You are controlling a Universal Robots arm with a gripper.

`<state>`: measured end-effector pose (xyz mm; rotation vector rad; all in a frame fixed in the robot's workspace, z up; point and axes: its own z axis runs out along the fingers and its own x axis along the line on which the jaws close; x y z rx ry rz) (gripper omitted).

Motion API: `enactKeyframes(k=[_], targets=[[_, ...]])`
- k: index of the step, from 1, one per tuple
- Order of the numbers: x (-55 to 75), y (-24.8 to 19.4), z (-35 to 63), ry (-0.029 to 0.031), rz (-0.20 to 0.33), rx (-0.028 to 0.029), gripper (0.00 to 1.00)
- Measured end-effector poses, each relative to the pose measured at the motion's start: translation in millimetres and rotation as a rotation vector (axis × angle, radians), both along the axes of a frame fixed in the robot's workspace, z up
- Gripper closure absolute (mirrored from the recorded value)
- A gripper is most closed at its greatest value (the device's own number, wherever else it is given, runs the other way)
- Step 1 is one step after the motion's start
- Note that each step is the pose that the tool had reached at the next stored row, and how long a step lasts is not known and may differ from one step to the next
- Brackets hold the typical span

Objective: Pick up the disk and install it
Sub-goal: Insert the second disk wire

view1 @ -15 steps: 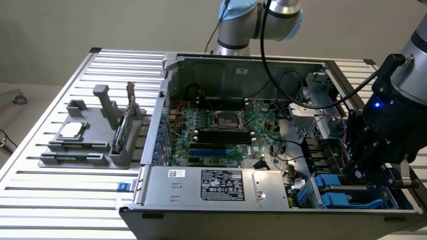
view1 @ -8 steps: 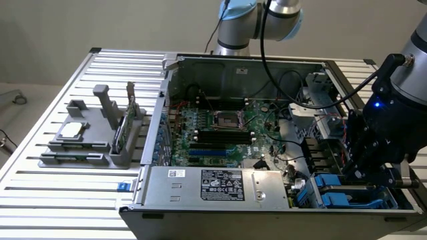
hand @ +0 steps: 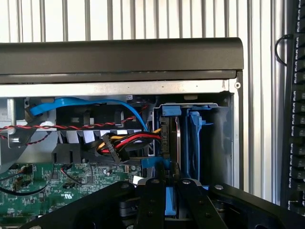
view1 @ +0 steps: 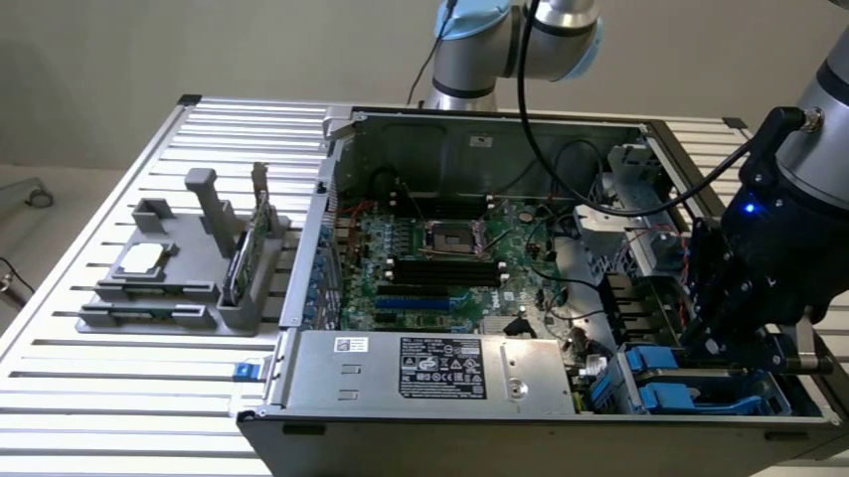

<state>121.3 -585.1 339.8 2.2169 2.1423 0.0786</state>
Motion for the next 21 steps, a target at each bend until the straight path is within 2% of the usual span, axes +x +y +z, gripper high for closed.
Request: enactKeyframes(k=[11,21], targets=[[0.0,-0.3,-3.5,0.0,0.004,0.0018,0.84],[0.3,-0.3,1.9,-0.0001,0.006,0.0026,0.84]])
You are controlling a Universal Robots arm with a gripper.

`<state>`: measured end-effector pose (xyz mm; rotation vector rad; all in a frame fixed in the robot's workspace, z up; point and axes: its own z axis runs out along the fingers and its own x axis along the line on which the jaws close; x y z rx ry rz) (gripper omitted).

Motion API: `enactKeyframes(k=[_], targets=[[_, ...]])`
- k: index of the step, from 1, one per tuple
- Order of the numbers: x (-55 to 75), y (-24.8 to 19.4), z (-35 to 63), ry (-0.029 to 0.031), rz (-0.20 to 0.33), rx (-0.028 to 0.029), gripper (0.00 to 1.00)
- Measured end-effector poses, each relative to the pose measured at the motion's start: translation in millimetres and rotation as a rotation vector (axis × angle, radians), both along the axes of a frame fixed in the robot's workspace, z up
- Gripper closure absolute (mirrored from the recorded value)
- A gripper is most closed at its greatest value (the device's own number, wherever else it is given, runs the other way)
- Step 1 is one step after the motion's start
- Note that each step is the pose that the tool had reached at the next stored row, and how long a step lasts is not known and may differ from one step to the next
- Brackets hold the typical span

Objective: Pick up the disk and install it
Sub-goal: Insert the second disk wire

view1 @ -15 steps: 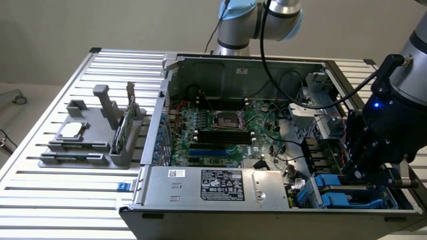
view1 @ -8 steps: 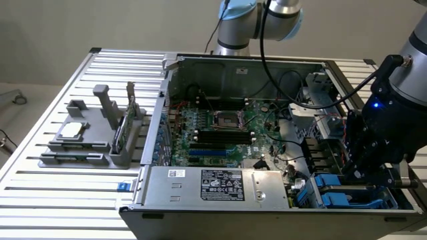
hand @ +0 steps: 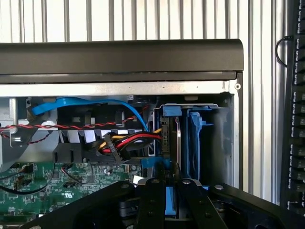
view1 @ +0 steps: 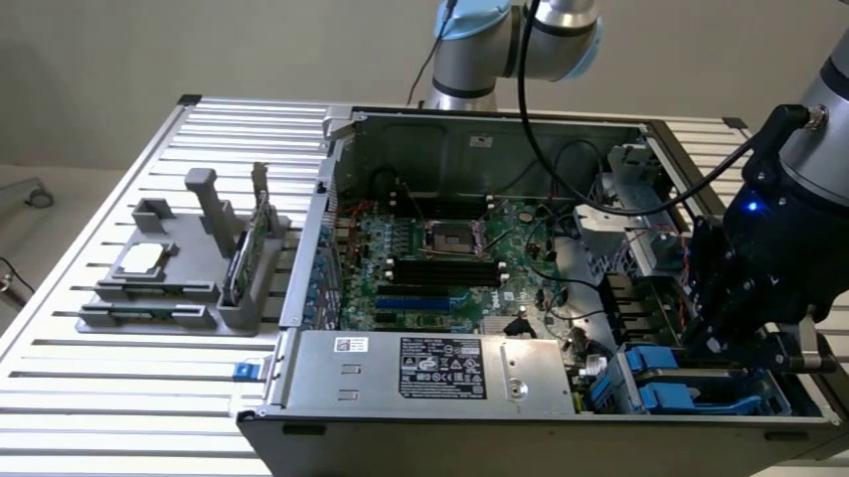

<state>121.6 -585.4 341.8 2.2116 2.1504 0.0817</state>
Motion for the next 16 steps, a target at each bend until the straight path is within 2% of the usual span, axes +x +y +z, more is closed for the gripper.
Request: enactKeyframes(k=[6,16], targets=[[0.0,0.0,0.7,0.0,0.002,0.001,0.84],[0.0,0.0,-1.6,0.0,0.008,0.0123,0.84]])
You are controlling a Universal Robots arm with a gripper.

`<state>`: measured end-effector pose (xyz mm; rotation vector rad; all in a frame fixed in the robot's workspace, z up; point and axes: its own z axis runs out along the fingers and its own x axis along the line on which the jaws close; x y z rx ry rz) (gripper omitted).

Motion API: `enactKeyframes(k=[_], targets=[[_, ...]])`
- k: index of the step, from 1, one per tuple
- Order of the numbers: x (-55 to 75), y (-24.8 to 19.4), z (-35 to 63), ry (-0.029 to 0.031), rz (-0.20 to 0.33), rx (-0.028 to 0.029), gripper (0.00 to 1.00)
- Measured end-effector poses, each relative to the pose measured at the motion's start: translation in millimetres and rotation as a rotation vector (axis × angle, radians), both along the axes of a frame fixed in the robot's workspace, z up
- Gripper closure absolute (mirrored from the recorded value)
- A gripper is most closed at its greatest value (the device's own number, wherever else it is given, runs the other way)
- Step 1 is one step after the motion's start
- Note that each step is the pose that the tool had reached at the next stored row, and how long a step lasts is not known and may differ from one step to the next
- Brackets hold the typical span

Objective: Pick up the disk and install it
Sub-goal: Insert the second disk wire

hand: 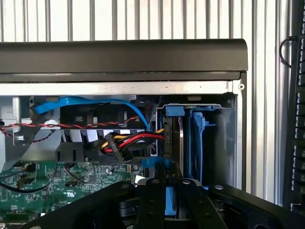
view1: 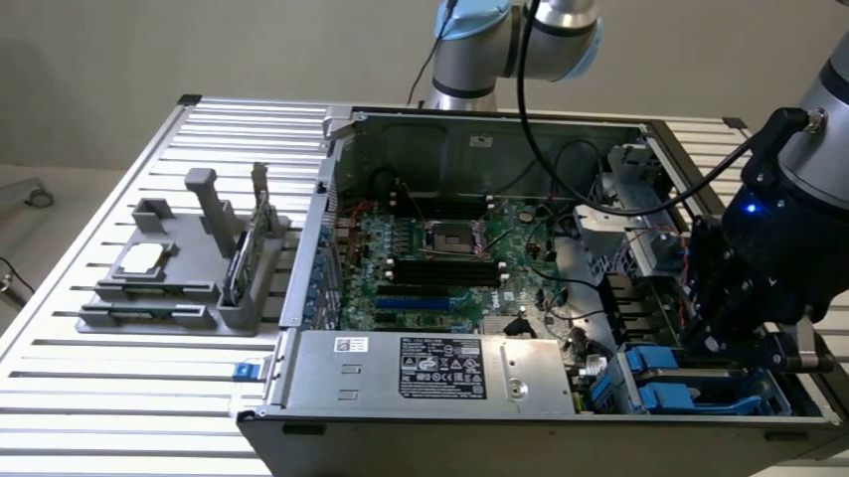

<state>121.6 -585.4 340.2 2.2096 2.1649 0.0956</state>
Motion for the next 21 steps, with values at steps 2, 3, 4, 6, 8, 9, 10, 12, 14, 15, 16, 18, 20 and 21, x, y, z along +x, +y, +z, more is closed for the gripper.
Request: enactKeyframes(k=[2,3,4,6,8,9,10,12,14,15,16,18,20,21], targets=[[0.0,0.0,-0.4,0.0,0.001,0.0018,0.84],[0.0,0.1,-0.4,-0.0001,0.002,0.0022,0.84],[0.0,0.1,-0.5,-0.0001,0.002,0.0025,0.84],[0.1,0.0,0.2,-0.0001,0.002,0.0028,0.84],[0.1,0.0,2.1,-0.0001,0.002,0.0029,0.84],[0.1,0.0,3.2,-0.0001,0.002,0.0027,0.84],[0.1,0.0,3.3,-0.0001,0.002,0.0028,0.84],[0.1,0.0,3.3,-0.0001,0.002,0.003,0.84],[0.1,-0.3,3.3,-0.0001,0.002,0.0032,0.84],[0.1,-0.5,3.2,-0.0001,0.002,0.0032,0.84],[0.1,-0.8,3.0,-0.0001,0.002,0.0033,0.84],[0.1,-1.3,2.7,-0.0001,0.002,0.0033,0.84],[0.1,-1.6,2.0,-0.0001,0.002,0.0044,0.84],[0.1,-1.7,1.4,-0.0002,0.002,0.0057,0.84]])
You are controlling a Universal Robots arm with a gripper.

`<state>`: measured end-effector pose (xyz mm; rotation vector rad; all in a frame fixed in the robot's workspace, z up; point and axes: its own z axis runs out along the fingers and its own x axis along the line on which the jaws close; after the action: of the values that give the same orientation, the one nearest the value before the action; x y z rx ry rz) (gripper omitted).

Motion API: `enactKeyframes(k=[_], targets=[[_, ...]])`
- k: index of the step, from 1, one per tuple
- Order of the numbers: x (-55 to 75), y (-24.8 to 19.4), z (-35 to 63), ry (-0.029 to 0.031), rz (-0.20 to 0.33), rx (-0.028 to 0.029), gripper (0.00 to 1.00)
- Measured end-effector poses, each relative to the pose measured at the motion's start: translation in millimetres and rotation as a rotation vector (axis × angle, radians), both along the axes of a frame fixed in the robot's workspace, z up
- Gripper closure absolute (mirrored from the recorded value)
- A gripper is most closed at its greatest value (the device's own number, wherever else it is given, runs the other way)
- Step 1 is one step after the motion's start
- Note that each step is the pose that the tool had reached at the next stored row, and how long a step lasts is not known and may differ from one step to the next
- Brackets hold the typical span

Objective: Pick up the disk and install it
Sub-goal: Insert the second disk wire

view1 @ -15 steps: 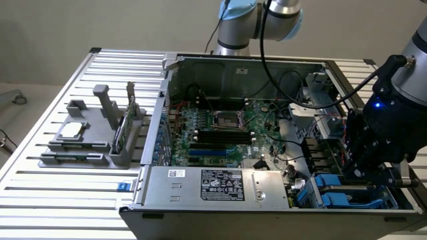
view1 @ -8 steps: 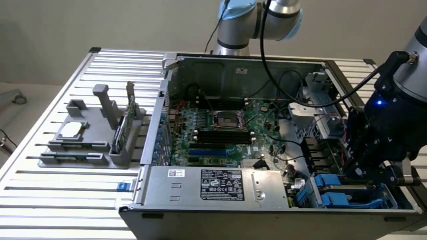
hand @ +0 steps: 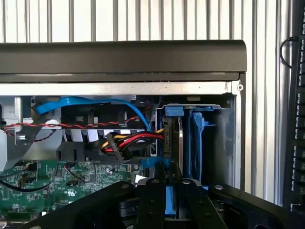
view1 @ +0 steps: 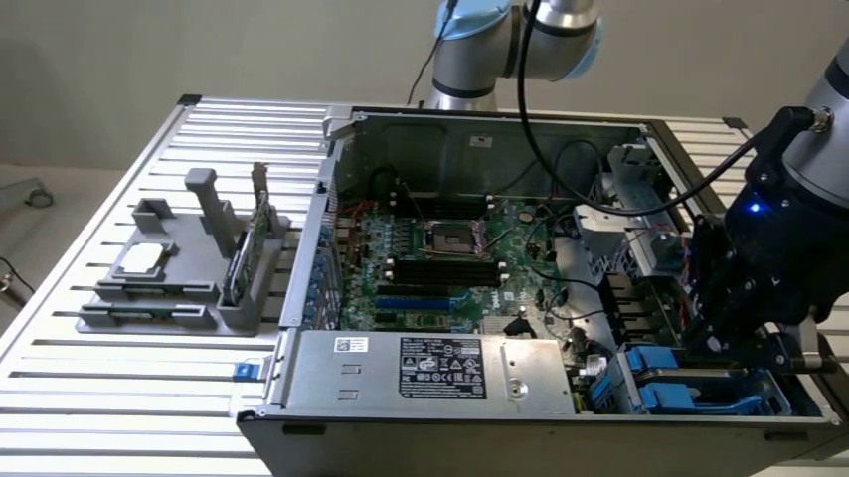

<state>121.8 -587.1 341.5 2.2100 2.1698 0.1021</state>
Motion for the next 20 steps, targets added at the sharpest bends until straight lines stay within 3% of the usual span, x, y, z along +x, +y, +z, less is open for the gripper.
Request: enactKeyframes(k=[8,20], targets=[[0.0,0.0,-3.2,-0.0013,0.0,0.0103,0.84],[0.2,-1.4,-0.6,-0.001,0.0,0.0105,0.84]])
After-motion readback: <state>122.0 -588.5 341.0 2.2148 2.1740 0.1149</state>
